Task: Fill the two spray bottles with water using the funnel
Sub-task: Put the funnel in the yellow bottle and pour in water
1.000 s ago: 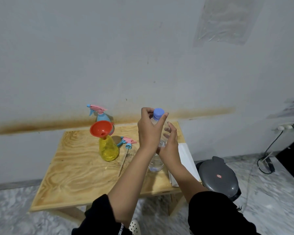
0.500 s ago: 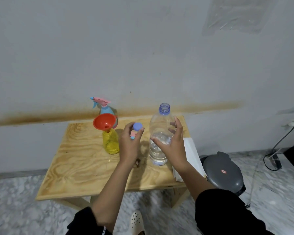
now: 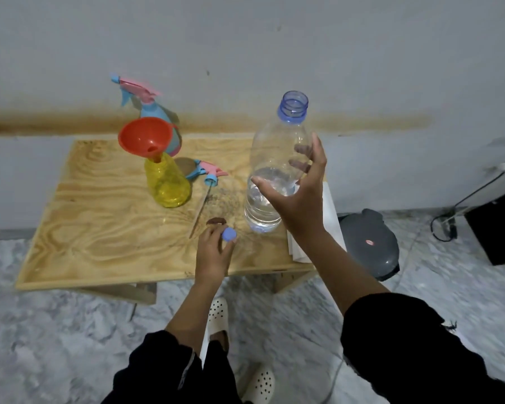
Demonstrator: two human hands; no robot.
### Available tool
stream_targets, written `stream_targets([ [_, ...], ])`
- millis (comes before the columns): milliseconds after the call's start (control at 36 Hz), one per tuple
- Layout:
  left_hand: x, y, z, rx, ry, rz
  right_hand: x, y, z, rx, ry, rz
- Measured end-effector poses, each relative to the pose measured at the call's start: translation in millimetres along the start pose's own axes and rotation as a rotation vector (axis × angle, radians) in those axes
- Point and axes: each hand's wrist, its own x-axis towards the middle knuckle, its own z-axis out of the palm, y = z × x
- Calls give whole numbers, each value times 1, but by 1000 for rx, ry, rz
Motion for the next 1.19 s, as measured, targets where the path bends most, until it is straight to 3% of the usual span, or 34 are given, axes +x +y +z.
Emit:
stream_targets([
  [250,1,7,-2,113,-48,-3,1,-3,2,-5,10,-7],
  [361,0,36,-18,-8,41,-12,-1,-2,-2,58,-16,25],
  [528,16,130,-58,-295,229,220,-11,14,-9,131,-128,122],
  [639,26,187,-73,-372,112,397,-21,26,-6,176,-216,233],
  [750,28,208,-73,-281,-56,492,-24,37,4,101,-301,254],
  [917,38,200,-72,-249,-94,400,-20,48,19,69,-275,255],
  [1194,53,200,-105,-393,23,271,-2,30,30,38,-218,149],
])
